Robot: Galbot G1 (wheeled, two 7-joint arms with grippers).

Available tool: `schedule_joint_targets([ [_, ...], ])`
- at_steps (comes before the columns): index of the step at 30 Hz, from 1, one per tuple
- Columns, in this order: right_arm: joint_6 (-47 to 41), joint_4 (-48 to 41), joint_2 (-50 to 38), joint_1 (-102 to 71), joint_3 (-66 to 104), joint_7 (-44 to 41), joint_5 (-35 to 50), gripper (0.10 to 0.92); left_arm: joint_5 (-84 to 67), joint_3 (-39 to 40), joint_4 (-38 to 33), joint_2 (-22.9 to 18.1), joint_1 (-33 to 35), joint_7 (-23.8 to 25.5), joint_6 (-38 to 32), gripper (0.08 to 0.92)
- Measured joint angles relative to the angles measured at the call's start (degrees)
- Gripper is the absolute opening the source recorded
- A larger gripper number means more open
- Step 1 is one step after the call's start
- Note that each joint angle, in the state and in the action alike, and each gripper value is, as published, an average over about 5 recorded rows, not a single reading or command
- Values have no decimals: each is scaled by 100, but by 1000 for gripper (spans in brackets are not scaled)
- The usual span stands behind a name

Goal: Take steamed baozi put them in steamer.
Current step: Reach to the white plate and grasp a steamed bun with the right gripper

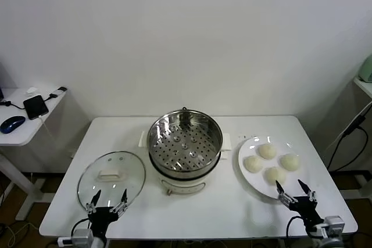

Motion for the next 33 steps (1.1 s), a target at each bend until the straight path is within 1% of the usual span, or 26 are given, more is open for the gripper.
schedule_joint_targets([
  [6, -384, -287, -473, 902, -280, -20, -203, 823, -11, 17, -53, 0, -14, 6, 26, 823],
  [11, -609, -888, -1311, 2203, -1007, -558, -544, 823, -28, 23, -78, 3, -27, 6, 27, 823],
  [15, -514, -1494, -2121, 3407, -1934, -1494, -822, 823, -26, 58, -69, 7, -37, 6, 17, 823],
  [19, -99, -2140, -2793, 4743, -3147, -2779, -1085, 823, -6, 88, -24, -3, -54, 7, 3, 823],
  [22, 266, -2622, -3113, 5845, -4232, -3768, -1269, 823, 8, 106, 2, -19, -60, 9, -4, 823],
  [27, 702, -3411, -3265, 7754, -6148, -5132, -1500, 823, 42, 124, 45, -50, -60, 13, -28, 823],
  [30, 848, -3871, -3132, 8844, -7300, -5676, -1577, 823, 53, 134, 80, -66, -64, 13, -51, 823],
  [33, 920, -4305, -2892, 9708, -8393, -6037, -1595, 823, 60, 133, 108, -72, -76, 13, -67, 823],
])
